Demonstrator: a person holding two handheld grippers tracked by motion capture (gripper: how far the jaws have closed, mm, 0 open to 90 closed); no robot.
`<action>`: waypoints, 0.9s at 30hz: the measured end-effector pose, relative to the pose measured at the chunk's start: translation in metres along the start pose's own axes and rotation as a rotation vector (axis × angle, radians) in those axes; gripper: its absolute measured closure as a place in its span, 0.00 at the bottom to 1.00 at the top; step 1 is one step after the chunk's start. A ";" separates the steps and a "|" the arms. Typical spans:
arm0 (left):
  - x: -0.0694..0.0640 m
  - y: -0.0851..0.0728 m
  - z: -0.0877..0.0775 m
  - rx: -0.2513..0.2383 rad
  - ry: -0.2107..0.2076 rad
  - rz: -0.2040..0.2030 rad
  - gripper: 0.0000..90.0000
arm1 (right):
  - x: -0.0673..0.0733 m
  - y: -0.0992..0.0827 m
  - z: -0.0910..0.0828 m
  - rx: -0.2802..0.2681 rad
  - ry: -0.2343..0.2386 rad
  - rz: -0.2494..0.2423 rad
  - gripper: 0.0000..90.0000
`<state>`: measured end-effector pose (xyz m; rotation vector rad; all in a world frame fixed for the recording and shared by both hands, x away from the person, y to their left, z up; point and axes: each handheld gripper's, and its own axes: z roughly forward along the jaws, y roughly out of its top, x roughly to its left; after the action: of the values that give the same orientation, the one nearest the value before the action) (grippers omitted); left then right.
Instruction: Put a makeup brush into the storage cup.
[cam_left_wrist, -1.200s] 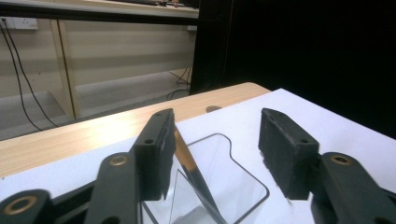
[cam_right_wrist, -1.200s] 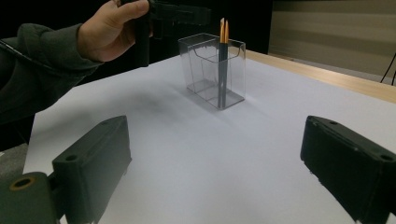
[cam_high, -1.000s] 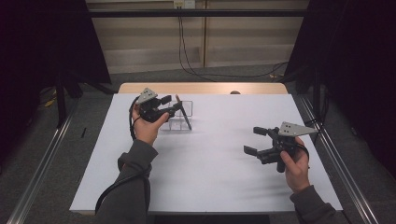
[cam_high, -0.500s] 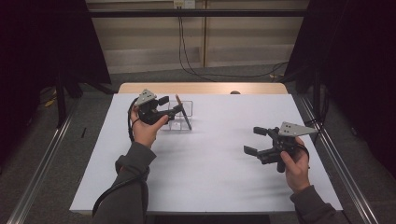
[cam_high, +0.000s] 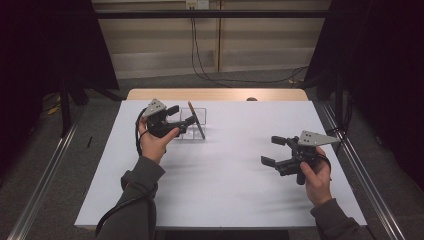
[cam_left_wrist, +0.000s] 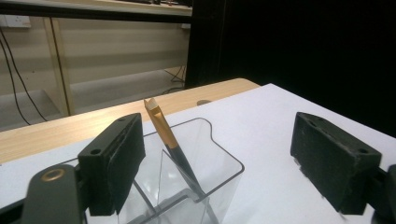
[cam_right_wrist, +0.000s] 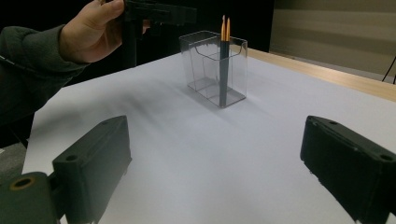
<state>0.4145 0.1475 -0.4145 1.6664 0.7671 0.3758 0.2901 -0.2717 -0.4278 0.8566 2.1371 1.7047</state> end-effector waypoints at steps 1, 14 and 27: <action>-0.001 -0.001 0.000 -0.010 0.006 -0.005 0.18 | 0.000 0.000 0.000 0.000 -0.003 0.000 0.09; -0.007 -0.004 -0.005 -0.017 -0.017 0.019 0.16 | 0.000 0.000 -0.002 -0.006 -0.008 0.001 0.09; -0.011 -0.009 -0.010 -0.012 -0.046 0.033 0.14 | 0.000 0.000 -0.003 -0.004 -0.011 0.001 0.09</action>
<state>0.3976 0.1489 -0.4192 1.6731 0.7025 0.3635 0.2881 -0.2743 -0.4272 0.8640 2.1253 1.7000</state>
